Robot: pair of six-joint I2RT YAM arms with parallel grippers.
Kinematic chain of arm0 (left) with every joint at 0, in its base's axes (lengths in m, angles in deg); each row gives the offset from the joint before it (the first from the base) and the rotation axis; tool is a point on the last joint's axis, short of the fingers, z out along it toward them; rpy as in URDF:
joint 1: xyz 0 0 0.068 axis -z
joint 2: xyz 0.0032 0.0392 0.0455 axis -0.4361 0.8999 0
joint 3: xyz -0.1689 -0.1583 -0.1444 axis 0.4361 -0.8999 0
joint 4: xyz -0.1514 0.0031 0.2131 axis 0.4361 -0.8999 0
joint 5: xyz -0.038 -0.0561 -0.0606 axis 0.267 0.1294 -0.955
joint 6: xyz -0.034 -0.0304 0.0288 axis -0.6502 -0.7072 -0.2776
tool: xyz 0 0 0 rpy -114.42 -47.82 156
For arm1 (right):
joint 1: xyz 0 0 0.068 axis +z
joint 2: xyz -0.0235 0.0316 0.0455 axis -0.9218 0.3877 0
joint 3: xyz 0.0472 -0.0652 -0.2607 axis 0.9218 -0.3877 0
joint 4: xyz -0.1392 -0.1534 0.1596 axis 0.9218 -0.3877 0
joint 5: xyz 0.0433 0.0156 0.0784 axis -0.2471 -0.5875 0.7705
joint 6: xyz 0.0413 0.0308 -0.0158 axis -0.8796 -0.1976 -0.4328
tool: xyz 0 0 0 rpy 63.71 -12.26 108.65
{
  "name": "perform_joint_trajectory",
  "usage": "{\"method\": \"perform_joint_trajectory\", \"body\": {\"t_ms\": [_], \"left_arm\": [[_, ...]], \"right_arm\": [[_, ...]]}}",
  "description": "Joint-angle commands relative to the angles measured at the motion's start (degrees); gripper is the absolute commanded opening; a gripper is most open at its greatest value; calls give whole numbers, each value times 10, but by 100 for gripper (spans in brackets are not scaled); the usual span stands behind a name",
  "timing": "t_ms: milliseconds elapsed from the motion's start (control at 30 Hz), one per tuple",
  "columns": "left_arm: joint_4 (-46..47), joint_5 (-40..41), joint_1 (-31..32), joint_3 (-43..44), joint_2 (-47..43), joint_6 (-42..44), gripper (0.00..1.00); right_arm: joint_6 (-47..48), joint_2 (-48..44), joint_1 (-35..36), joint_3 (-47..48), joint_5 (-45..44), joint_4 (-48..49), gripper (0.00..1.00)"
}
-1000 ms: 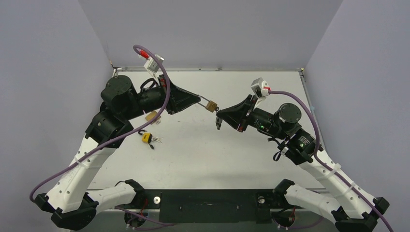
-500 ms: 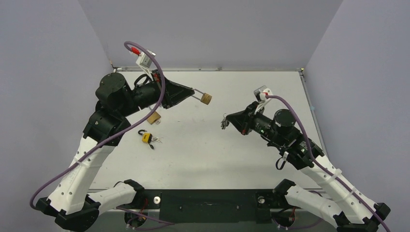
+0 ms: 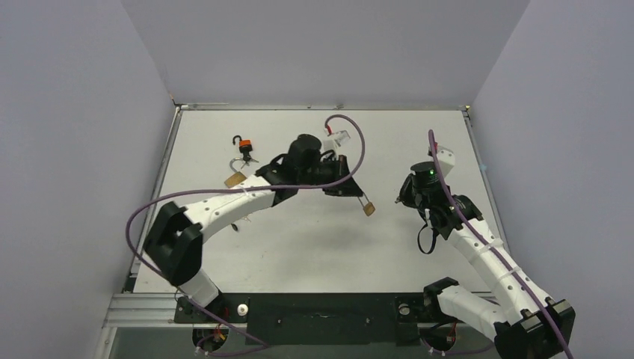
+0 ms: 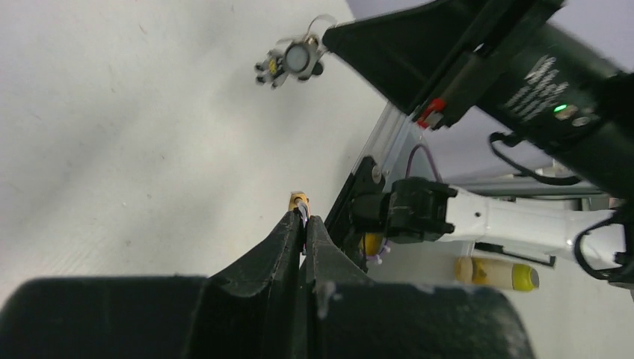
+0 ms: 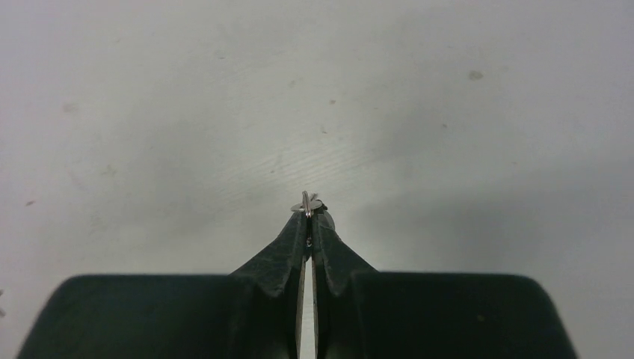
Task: Lock with the key
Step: Place the lock at the center of the board.
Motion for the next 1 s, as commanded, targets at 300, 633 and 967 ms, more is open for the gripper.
{"method": "perform_joint_trajectory", "body": {"t_ms": [300, 633, 967], "left_arm": [[142, -262, 46, 239, 369, -37, 0], [103, -265, 53, 339, 488, -32, 0], [-90, -181, 53, 498, 579, 53, 7]], "right_arm": [[-133, 6, -95, -99, -132, -44, 0], [-141, 37, -91, -135, -88, -3, 0], [-142, 69, -82, -138, -75, 18, 0]]}}
